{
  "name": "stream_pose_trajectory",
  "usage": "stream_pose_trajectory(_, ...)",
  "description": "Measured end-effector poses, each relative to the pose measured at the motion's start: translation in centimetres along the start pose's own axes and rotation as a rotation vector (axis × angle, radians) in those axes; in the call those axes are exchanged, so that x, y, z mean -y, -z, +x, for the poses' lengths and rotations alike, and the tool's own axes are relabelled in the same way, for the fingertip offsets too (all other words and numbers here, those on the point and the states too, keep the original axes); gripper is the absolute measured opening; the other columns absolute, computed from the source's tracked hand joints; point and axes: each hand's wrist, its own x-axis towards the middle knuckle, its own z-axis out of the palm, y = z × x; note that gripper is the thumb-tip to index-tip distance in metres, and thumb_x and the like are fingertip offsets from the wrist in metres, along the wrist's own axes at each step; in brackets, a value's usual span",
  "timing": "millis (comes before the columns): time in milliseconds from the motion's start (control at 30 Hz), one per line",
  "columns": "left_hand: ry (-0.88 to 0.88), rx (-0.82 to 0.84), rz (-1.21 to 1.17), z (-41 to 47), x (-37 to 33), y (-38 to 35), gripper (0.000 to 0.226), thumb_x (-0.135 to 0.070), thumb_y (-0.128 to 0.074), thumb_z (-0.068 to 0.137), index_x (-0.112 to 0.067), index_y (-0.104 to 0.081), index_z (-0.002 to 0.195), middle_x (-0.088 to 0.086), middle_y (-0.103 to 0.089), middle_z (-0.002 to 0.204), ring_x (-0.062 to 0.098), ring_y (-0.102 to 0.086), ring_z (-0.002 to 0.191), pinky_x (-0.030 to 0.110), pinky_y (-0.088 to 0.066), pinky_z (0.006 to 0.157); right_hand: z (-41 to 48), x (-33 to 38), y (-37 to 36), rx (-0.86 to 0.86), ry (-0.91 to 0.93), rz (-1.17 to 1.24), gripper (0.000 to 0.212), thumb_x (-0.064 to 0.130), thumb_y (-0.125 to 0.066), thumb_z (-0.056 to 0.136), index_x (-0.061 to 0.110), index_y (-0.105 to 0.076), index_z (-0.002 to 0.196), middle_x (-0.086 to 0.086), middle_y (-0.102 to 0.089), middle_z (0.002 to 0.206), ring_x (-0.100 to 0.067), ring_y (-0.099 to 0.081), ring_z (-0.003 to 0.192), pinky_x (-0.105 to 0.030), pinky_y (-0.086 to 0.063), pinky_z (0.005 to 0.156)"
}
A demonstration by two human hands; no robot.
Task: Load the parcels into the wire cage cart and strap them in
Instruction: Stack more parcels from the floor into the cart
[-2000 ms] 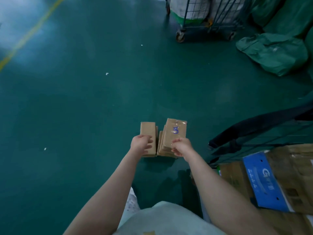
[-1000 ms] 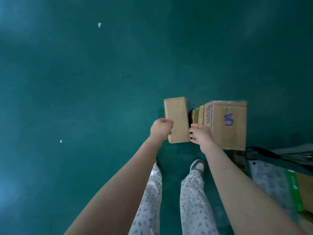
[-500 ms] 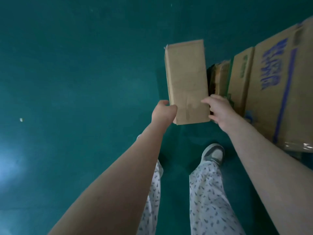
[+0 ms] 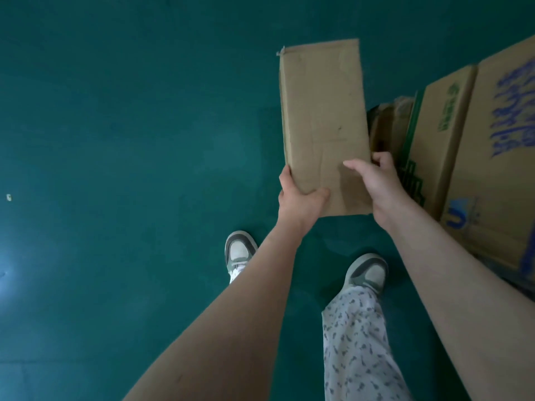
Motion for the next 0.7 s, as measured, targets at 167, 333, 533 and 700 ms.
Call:
stream_pose_trajectory(167,-0.191,-0.165,-0.096,-5.5,-4.7,1.9,0.085,-0.036,-0.057,0.064,-0.037,-0.019,0.140,0.002,-0.043,0.131,0.021,-0.050,0.111,0.040,-0.046,0.096,-4.3,5.8,0.2,0.007,0.114,0.070,0.034,0.031,-0.063,0.087,0.023,-0.038,0.108,-0.001,-0.053,0.114,-0.017,-0.053,0.101,-0.038,-0.048,0.088)
stream_pose_trajectory(333,-0.288,-0.246,-0.177,-12.2,-9.6,3.5,0.074,-0.024,-0.060,0.078,-0.032,-0.020,0.140,0.005,-0.038,0.129,0.025,-0.041,0.116,0.046,-0.038,0.103,-10.3,12.7,2.2,0.097,0.217,0.163,0.020,0.026,-0.064,0.086,0.024,-0.046,0.096,0.004,-0.060,0.094,-0.010,-0.058,0.081,-0.027,-0.047,0.064)
stream_pose_trajectory(533,-0.377,-0.234,-0.141,-22.6,-15.1,5.1,0.080,-0.037,-0.053,0.062,-0.033,-0.024,0.137,0.007,-0.041,0.127,0.029,-0.045,0.115,0.046,-0.040,0.103,-19.2,18.9,6.6,0.130,0.260,0.165,0.034,0.028,-0.063,0.087,0.023,-0.047,0.117,0.007,-0.059,0.091,-0.004,-0.056,0.074,-0.023,-0.039,0.055)
stream_pose_trajectory(700,-0.459,-0.221,-0.119,-30.6,-18.0,6.1,0.077,-0.039,-0.051,0.064,-0.033,-0.026,0.137,0.007,-0.043,0.127,0.027,-0.046,0.116,0.044,-0.040,0.103,-26.8,21.9,10.1,0.139,0.289,0.243,0.040,0.027,-0.064,0.087,0.015,-0.058,0.125,0.002,-0.067,0.104,-0.013,-0.061,0.087,-0.025,-0.047,0.070)
